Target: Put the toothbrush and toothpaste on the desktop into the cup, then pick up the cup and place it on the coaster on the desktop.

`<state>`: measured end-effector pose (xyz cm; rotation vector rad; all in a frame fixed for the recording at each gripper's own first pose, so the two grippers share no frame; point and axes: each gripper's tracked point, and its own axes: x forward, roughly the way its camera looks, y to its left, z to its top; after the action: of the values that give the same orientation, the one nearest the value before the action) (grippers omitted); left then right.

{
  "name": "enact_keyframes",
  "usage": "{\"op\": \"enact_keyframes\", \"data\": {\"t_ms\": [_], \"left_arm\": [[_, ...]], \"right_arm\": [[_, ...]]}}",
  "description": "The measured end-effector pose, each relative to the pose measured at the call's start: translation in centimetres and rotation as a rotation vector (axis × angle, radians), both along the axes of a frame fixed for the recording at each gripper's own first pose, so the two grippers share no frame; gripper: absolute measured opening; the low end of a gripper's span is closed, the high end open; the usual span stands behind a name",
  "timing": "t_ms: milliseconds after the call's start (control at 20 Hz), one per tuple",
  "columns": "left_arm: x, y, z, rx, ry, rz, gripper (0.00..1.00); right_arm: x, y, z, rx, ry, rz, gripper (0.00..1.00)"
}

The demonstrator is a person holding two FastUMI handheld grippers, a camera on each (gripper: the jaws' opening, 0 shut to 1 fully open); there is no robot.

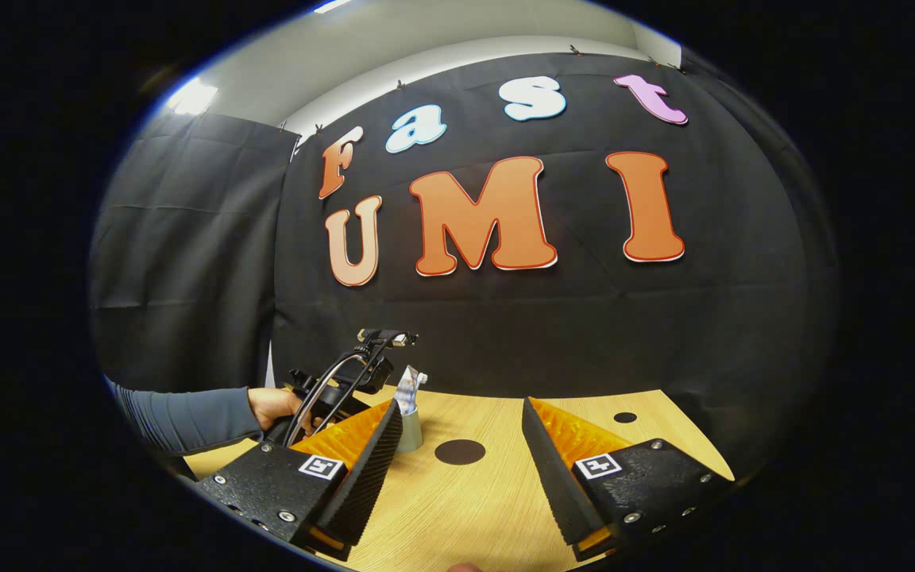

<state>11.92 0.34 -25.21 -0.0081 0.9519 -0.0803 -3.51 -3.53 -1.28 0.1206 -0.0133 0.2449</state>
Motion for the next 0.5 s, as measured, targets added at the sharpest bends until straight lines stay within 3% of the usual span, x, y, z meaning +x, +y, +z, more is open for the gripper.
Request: {"op": "enact_keyframes", "data": {"t_ms": [100, 150, 500], "left_arm": [[-0.2, 0.1, -0.6, 0.013, 0.017, -0.006, 0.25], [0.1, 0.0, -0.8, 0.019, 0.019, -0.011, 0.20], [0.4, -0.7, -4.4, 0.012, 0.081, -0.032, 0.35]], "right_arm": [[-0.1, 0.1, -0.3, -0.005, 0.009, 0.002, 0.90], [0.0, 0.3, -0.5, -0.008, 0.011, 0.003, 0.90], [0.2, -0.1, -1.0, -0.016, 0.022, -0.009, 0.91]]}}
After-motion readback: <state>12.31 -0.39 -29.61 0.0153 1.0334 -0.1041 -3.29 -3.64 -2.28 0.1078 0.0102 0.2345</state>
